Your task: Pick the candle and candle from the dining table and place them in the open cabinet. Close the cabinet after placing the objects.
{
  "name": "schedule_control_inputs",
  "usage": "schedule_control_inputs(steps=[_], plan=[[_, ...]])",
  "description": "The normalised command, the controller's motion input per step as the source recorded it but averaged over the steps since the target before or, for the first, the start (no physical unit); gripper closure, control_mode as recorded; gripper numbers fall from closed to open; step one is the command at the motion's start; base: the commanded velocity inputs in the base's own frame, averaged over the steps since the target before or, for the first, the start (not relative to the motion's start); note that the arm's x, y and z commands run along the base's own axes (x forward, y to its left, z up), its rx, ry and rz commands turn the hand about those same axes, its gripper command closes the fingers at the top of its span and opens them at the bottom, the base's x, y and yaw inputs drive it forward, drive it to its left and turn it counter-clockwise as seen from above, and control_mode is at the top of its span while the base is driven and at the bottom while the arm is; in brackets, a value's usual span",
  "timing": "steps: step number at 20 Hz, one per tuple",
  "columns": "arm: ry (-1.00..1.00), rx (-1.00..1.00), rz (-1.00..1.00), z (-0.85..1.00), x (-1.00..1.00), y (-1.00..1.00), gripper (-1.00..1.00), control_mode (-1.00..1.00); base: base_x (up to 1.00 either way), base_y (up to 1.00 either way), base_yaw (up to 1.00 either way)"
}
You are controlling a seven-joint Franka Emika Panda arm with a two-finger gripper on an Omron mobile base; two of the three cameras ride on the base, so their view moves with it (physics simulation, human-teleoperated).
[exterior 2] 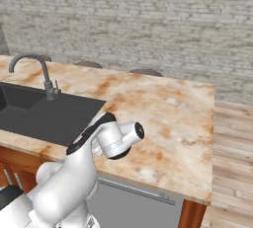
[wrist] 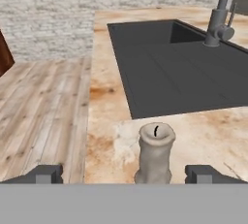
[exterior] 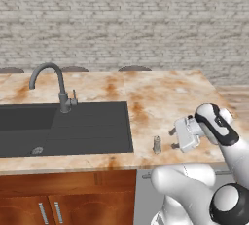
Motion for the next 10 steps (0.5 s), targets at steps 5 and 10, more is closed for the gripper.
schedule_control_inputs(steps=[5, 10], plan=[[0.0, 0.0, 0.0, -0.17, 0.28, 0.0, -1.0, -1.0, 0.0, 0.0, 0.0], [0.0, 0.0, 0.0, -0.15, 0.16, 0.0, -1.0, -1.0, 0.0, 0.0, 0.0]])
